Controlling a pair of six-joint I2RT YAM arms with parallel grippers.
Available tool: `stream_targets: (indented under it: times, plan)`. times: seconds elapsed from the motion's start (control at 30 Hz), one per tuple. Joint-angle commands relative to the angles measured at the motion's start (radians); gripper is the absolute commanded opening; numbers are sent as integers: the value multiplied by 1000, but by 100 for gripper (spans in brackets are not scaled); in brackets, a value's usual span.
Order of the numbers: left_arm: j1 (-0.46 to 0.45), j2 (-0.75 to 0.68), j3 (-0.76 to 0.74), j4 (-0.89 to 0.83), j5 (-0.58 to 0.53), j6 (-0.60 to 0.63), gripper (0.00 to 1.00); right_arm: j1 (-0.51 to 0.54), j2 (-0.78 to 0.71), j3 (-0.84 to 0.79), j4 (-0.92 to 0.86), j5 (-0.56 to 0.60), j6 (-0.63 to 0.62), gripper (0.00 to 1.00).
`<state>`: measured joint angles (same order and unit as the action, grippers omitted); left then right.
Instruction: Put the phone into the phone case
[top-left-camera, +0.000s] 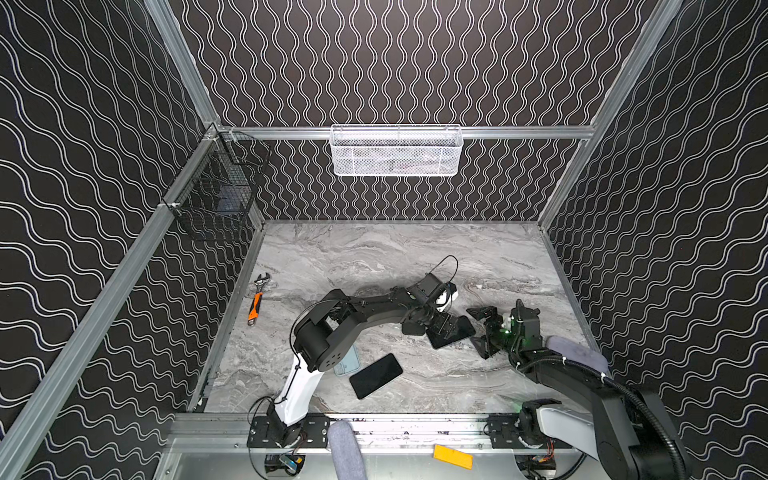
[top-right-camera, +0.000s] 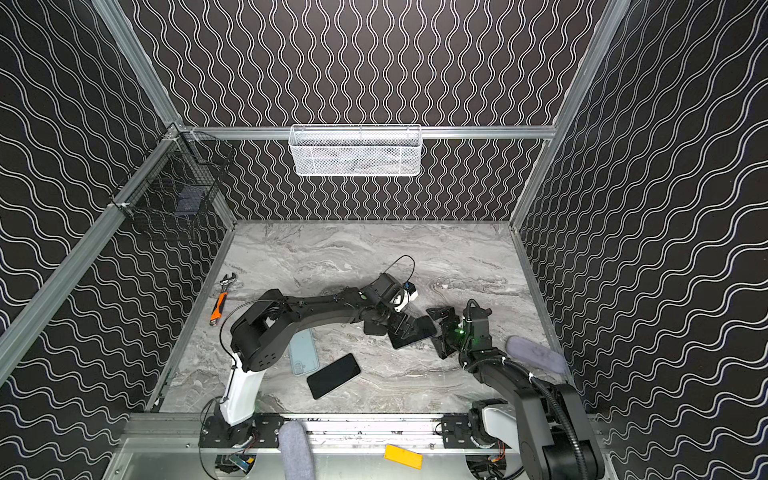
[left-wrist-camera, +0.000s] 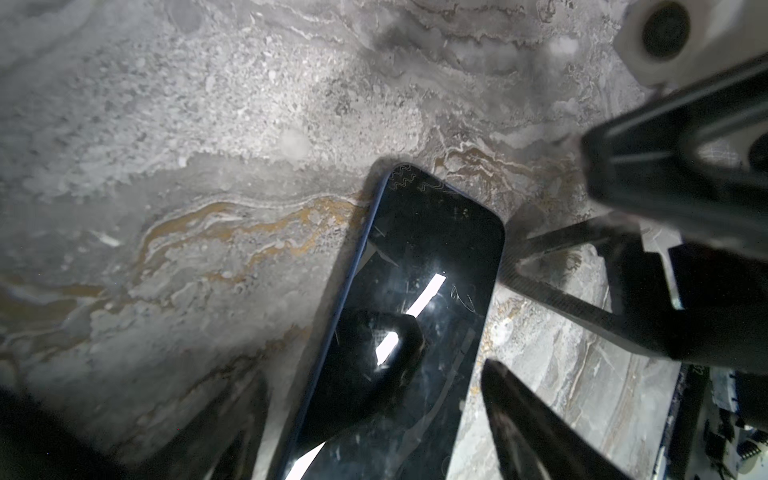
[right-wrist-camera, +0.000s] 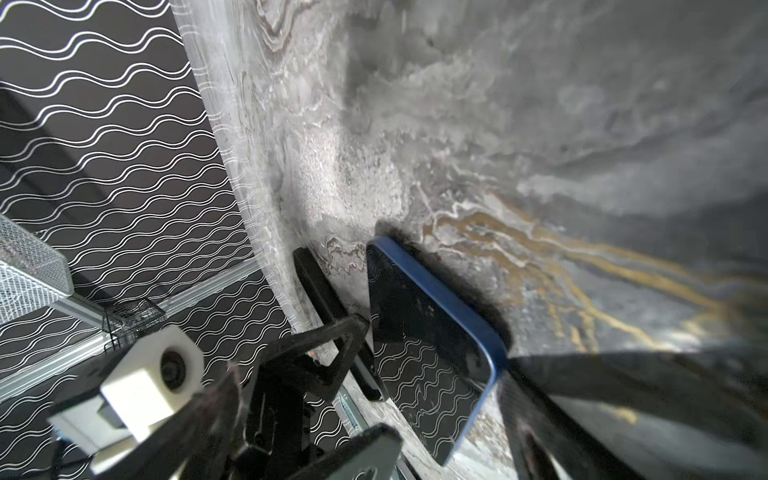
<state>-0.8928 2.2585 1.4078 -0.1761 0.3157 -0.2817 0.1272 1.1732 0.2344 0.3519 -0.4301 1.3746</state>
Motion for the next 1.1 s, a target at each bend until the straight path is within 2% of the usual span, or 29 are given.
stream_targets:
  times: [0.0,0.1,0.27,0.67,1.07]
  plan:
    - [1,-7,-25,24,35,-8,81,-1,19,3,38,8,20,99]
    - [-1,-9,-45,31,64,-26,74,0,37,16,37,19,7,99]
    - [-11,-42,-95,45,55,-42,68,-3,83,59,24,19,-27,99]
    - [-50,-121,-170,84,58,-100,67,0,267,168,69,-51,-68,100]
    - [-68,-113,-141,78,56,-120,67,18,439,201,172,-116,-51,100]
